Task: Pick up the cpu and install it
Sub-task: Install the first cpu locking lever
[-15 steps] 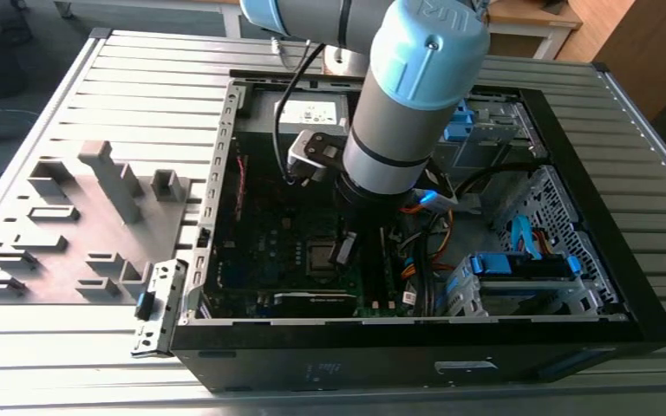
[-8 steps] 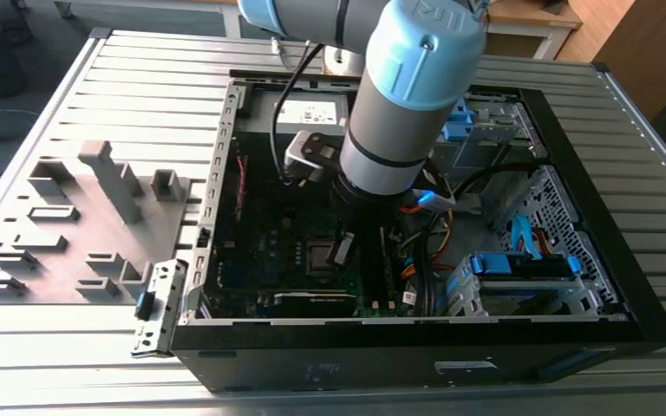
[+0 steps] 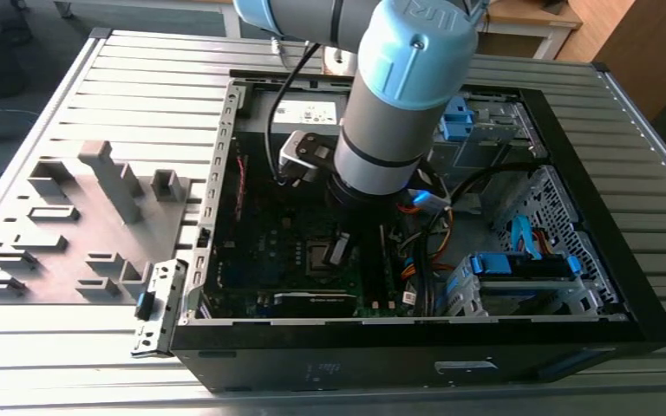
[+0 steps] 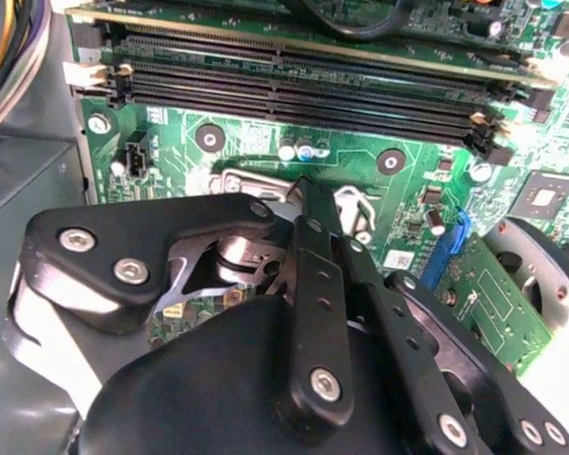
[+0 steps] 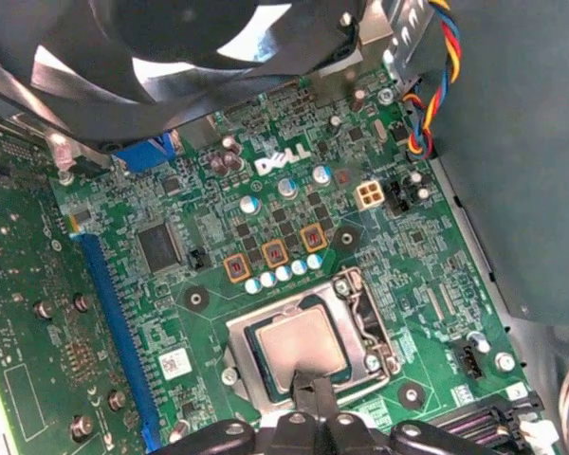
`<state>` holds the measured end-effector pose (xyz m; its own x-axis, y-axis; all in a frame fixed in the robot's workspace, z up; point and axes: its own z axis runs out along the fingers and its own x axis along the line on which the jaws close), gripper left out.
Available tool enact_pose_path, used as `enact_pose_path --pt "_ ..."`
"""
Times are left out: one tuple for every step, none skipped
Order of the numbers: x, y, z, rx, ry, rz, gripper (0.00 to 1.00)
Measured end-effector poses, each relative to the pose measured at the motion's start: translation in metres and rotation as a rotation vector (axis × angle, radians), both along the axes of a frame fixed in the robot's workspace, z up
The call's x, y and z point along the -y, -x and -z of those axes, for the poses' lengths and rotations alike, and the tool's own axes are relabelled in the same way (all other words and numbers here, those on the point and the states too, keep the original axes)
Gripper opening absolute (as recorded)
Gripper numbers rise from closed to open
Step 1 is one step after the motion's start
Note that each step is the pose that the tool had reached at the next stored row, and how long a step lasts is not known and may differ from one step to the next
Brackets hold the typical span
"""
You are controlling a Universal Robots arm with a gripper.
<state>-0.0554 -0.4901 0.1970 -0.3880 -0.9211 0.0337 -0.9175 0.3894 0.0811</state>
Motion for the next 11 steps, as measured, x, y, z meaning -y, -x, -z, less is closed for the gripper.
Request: enact_pose_path --pt "0.0 0.0007 0.0 0.0004 0.0 0.0 0.11" --pt "0.0 0.0013 0.0 0.0006 0.0 0.0 0.11" --pt "0.0 0.002 0.0 0.0008 0.0 0.0 0.11" --pt "0.0 0.0026 0.0 0.0011 -0.0001 0.0 0.11" --pt "0.0 0.0029 0.0 0.0012 -0.0001 0.0 0.11" --pt "0.0 0.0029 0.0001 0.0012 0.0 0.0 0.11" --pt "0.0001 0.0029 0.0004 0.0013 -0.0001 -0.001 0.11" --pt "0.0 0.0029 0.0007 0.0013 0.0 -0.001 0.11" --pt "0.0 0.0029 0.0011 0.0012 0.0001 -0.002 0.11" --pt "0.0 0.0027 0.0015 0.0012 0.0001 -0.002 0.11" --pt "0.0 0.0021 0.0019 0.0011 0.0002 -0.003 0.11"
